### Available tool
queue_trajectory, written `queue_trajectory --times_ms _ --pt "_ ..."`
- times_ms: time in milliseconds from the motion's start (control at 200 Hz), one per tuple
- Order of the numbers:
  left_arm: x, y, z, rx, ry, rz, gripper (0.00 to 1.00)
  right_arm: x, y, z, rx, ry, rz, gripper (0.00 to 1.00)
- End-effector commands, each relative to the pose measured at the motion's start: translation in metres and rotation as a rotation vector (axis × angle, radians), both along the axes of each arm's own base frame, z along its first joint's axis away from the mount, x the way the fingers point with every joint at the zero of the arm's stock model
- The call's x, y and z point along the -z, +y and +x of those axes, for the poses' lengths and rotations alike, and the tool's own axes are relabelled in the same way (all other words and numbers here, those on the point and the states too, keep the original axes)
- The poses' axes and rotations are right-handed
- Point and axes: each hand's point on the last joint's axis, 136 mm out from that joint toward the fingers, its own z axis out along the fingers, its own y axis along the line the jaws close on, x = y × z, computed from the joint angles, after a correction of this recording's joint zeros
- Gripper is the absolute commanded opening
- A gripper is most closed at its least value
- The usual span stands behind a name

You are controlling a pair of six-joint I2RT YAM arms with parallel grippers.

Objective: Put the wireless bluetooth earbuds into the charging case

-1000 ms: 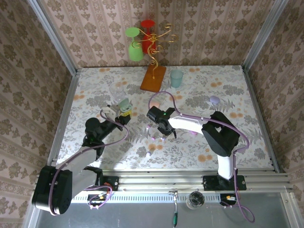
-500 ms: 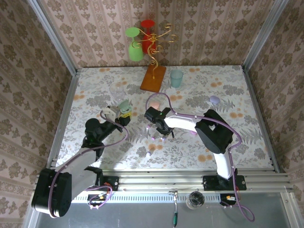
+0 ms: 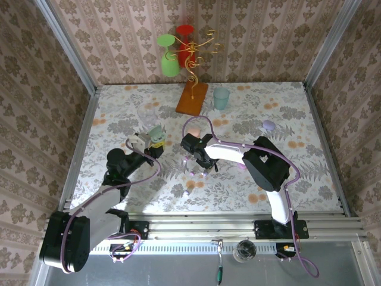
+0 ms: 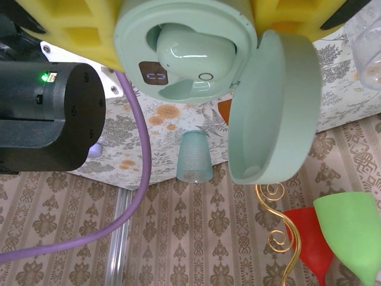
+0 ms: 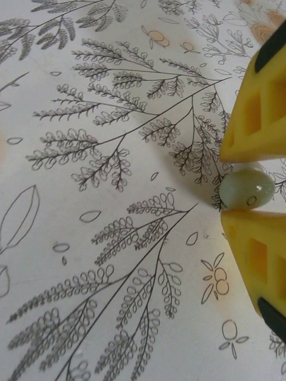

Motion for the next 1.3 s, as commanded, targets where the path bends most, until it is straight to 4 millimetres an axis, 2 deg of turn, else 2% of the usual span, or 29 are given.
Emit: queue_trajectory --times_ms 0,240,500,655,750,915,965,1120,1295 --pt "0.003 -0.005 -0.002 0.038 -0.005 0.032 0.33 0.000 -0.012 0.003 0.034 -0.012 -0.042 0.27" --pt "0.008 -0.022 -0.006 0.104 -0.028 0.080 0.33 -0.023 -0.015 0.007 0.099 -0.057 0.075 0.27" --pt "0.021 -0.057 -0.015 0.242 -0.003 0.138 0.34 -0.062 -0.016 0.002 0.199 -0.058 0.375 0.28" --pt "0.020 -0.072 -0.016 0.314 -0.002 0.142 0.34 -0.084 -0.015 -0.003 0.243 -0.037 0.541 0.28" --pt "0.020 -0.083 -0.020 0.349 -0.005 0.133 0.33 -0.090 -0.011 -0.006 0.223 -0.026 0.591 0.29" --pt "0.020 -0.075 -0.016 0.305 0.014 0.075 0.33 -0.074 -0.010 -0.010 0.172 0.034 0.484 0.35" --pt "0.021 -0.058 -0.006 0.248 0.026 0.051 0.32 -0.068 -0.009 -0.011 0.155 0.042 0.418 0.36" --pt "0.021 -0.028 -0.002 0.159 0.022 0.015 0.32 -0.048 -0.010 -0.010 0.141 0.056 0.228 0.38" --pt "0.017 -0.016 -0.004 0.140 0.028 0.020 0.32 -0.032 -0.010 -0.009 0.158 0.061 0.127 0.38"
